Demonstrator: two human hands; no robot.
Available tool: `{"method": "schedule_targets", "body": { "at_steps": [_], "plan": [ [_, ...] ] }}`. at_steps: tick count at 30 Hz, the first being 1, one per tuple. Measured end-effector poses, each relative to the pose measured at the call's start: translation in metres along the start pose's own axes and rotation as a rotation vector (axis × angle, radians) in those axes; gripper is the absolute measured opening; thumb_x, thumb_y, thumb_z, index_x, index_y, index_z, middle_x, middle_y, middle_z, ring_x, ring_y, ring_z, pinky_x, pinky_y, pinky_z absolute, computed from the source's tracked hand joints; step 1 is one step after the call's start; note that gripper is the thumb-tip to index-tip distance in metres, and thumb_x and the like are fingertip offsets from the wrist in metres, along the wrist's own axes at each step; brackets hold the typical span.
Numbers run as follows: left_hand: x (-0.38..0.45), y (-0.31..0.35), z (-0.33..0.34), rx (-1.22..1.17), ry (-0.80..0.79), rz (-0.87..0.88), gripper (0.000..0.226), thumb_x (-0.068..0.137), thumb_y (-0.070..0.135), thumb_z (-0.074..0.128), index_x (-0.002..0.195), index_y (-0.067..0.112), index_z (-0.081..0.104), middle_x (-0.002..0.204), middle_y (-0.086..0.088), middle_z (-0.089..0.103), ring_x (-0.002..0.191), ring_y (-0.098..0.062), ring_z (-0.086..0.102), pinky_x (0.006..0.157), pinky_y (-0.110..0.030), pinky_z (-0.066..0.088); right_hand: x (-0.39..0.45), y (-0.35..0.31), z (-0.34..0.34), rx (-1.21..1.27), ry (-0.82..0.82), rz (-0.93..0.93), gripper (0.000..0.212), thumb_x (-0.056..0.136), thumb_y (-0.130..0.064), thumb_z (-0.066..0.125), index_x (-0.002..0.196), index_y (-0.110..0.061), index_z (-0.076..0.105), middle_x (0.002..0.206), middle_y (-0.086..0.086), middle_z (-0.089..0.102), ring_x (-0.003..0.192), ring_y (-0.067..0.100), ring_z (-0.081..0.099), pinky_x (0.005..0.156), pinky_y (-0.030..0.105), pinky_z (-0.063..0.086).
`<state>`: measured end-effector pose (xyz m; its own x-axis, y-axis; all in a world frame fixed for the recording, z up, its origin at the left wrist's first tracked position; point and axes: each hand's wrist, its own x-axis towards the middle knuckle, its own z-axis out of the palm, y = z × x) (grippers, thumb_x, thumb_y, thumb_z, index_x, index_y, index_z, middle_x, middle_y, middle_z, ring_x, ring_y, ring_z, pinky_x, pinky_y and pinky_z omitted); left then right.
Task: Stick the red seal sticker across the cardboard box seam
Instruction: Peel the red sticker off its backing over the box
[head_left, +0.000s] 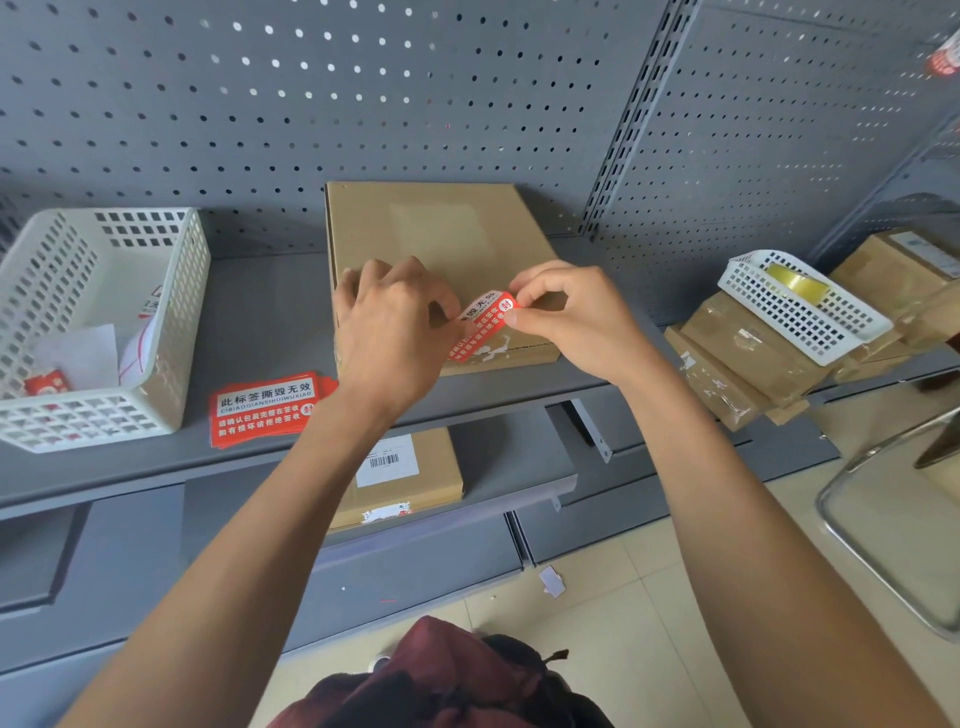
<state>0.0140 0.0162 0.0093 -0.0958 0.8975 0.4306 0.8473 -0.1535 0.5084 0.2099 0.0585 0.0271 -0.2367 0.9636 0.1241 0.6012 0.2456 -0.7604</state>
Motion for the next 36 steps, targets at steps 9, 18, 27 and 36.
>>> {"method": "schedule_targets", "body": {
  "at_steps": [9, 18, 27, 36],
  "plan": [
    [0.0, 0.001, 0.001, 0.008, 0.005, 0.005, 0.008, 0.079, 0.033, 0.08, 0.078, 0.026, 0.075, 0.094, 0.001, 0.066, 0.099, -0.031, 0.052, 0.101, -0.043, 0.028, -0.001, 0.002, 0.003, 0.028, 0.05, -0.019, 0.006, 0.079, -0.014, 0.08, 0.08, -0.01, 0.076, 0.107, -0.006, 0.073, 0.097, 0.002, 0.066, 0.079, 0.002, 0.041],
    [0.002, 0.001, -0.001, 0.007, -0.013, -0.003, 0.007, 0.079, 0.034, 0.08, 0.079, 0.028, 0.075, 0.094, 0.0, 0.064, 0.101, -0.031, 0.052, 0.103, -0.043, 0.027, 0.003, -0.001, -0.001, 0.127, 0.028, 0.029, 0.026, 0.075, -0.014, 0.082, 0.092, -0.017, 0.062, 0.105, -0.006, 0.075, 0.095, 0.01, 0.069, 0.082, 0.023, 0.053],
    [0.002, -0.001, 0.001, -0.001, -0.019, -0.01, 0.012, 0.077, 0.035, 0.081, 0.076, 0.026, 0.073, 0.091, -0.001, 0.062, 0.097, -0.032, 0.052, 0.101, -0.043, 0.03, 0.01, -0.02, 0.024, -0.098, -0.02, -0.081, 0.012, 0.075, -0.028, 0.079, 0.086, -0.021, 0.08, 0.102, -0.013, 0.069, 0.095, 0.009, 0.066, 0.09, 0.039, 0.051],
    [0.001, -0.001, 0.001, -0.013, -0.005, 0.006, 0.011, 0.079, 0.038, 0.081, 0.077, 0.03, 0.074, 0.09, 0.001, 0.062, 0.097, -0.03, 0.053, 0.102, -0.041, 0.031, 0.006, -0.007, 0.02, -0.077, 0.027, -0.138, 0.01, 0.083, -0.016, 0.078, 0.091, -0.009, 0.078, 0.108, -0.006, 0.07, 0.096, 0.003, 0.062, 0.082, 0.004, 0.038]
  ]
}}
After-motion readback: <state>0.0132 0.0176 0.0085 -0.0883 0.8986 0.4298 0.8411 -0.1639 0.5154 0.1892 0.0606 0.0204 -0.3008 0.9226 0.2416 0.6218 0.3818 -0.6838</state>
